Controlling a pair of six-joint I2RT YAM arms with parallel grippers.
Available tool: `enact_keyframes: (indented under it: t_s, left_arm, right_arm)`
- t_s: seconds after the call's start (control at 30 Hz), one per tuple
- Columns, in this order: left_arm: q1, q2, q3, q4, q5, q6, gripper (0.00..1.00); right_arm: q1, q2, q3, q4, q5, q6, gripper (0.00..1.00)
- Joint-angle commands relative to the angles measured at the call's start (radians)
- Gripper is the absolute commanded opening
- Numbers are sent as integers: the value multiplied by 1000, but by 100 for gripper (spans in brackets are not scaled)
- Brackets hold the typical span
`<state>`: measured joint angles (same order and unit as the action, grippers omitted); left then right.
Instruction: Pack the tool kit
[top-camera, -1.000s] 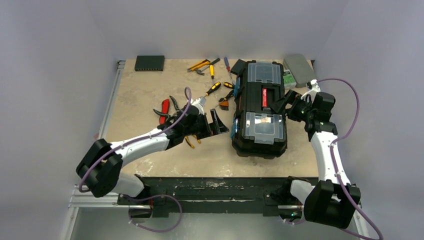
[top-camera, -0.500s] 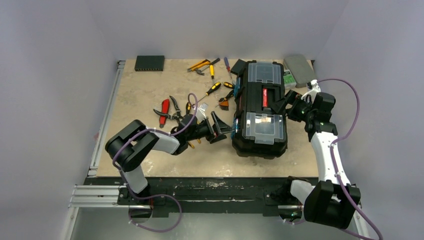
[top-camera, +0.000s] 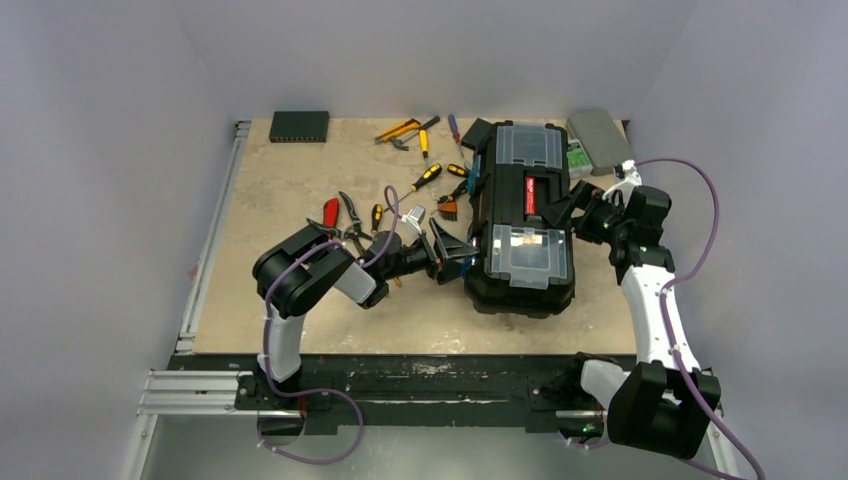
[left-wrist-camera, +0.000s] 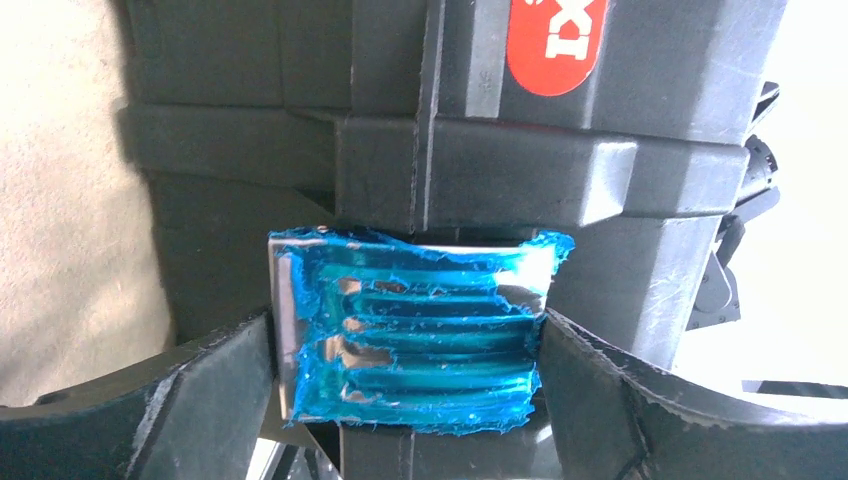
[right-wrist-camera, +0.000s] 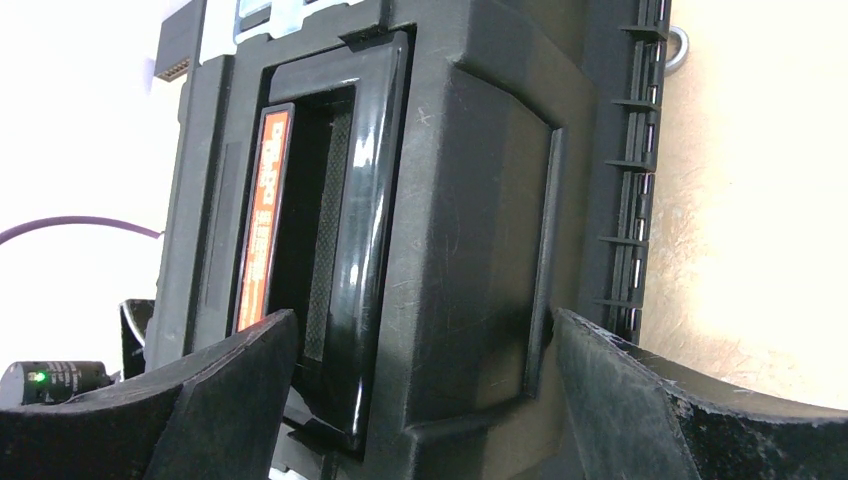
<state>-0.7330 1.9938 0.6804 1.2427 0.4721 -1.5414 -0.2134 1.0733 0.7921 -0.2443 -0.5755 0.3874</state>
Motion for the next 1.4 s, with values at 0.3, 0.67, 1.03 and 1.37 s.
enact_keyframes:
  t_s: [0.3, 0.67, 1.03, 1.37]
  left_arm:
    - [-29, -25, 78, 180, 43, -35, 17]
    - [-28, -192, 83, -237, 7, 196, 0]
    - [-37, -316, 216, -816, -111, 424, 0]
    - [-54, -339, 286, -1059, -218, 515, 0]
  right_arm:
    - [30, 30, -53, -179, -69, -18, 89]
    - [30, 9, -23, -233, -8, -46, 89]
    - [41, 8, 1, -254, 59, -60, 88]
    - [69, 6, 3, -262, 137, -55, 88]
